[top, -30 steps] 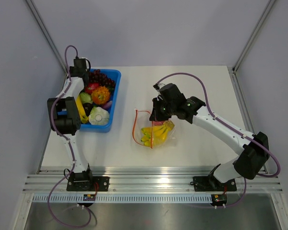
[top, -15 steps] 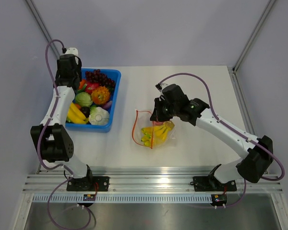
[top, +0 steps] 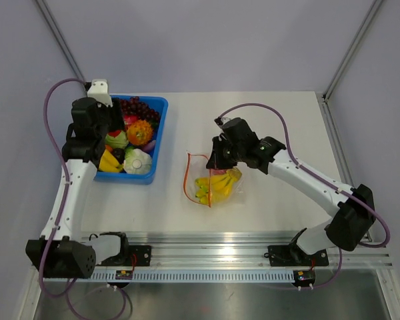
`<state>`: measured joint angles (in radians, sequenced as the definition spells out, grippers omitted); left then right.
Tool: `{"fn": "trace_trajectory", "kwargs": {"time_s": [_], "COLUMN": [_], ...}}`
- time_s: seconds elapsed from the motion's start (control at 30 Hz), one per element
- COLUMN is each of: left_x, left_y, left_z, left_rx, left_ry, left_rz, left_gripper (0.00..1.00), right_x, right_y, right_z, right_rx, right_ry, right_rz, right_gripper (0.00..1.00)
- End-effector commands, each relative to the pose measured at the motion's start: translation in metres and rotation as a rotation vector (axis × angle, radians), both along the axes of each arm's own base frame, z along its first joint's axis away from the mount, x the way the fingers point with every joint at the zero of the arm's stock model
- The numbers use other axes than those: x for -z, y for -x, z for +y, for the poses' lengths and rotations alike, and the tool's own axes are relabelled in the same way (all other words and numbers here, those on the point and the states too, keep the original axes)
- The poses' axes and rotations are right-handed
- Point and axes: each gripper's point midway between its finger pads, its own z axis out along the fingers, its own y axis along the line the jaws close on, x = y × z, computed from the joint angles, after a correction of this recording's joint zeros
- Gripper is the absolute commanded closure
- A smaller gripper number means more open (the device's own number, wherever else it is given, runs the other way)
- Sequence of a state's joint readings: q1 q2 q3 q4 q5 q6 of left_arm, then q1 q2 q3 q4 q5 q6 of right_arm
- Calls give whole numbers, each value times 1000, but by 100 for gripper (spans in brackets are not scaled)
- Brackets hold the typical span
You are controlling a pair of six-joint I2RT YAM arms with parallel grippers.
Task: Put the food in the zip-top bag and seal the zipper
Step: Pick up the fake fruit from the bin.
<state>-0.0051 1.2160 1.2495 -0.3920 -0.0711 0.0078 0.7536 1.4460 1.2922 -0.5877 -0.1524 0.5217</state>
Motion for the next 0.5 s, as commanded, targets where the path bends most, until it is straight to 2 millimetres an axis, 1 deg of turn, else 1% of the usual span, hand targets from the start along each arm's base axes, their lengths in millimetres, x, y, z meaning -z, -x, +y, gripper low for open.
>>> {"fn": "trace_trajectory", "kwargs": {"time_s": [0.0,0.03,0.07,0.13,0.17,0.2,0.23,0.27,0.3,0.33,0.43,0.47], "left_x": [-26,-27,-34,-29,-29,-34,-28,-29,-33,-31,-35,-31], "left_y": [24,30,39,52,57,67,73,78,86,93,111,114], "left_z": [-45,-54,-58,-72,-77,-84,-91,-97,-102,-112,-132,-138], "left_rx": [183,214,233,286,303,341,367,387,412,458,542,558], "left_ry": [108,115,123,143,158,172,189,212,227,252,308,336], "left_rz": [-90,-89,-105,-78,-79,-92,-81,-84,-98,-91,-97,-88], "left_gripper": [92,92,93,93,94,94,94,94,94,96,96,96], "right_x": [-18,-18,-18,-18,-24,-18,-19,-26,-22,-23,-29,-32], "right_y": [-12,-14,-16,-21,-24,-27,-29,-31,-33,-34,-36,-36], "right_z": [22,25,28,36,43,48,51,56,59,61,66,66], "right_rx": [-5,-7,-7,-13,-21,-23,-27,-29,-30,-32,-31,-30], "right_ry": [-73,-83,-87,-95,-109,-101,-103,-115,-111,-118,-141,-148], "right_rz": [-23,-20,-19,-8,-17,-6,-5,-16,-7,-4,-3,-5], "right_gripper": [100,100,100,100,100,100,100,100,100,100,100,100]}}
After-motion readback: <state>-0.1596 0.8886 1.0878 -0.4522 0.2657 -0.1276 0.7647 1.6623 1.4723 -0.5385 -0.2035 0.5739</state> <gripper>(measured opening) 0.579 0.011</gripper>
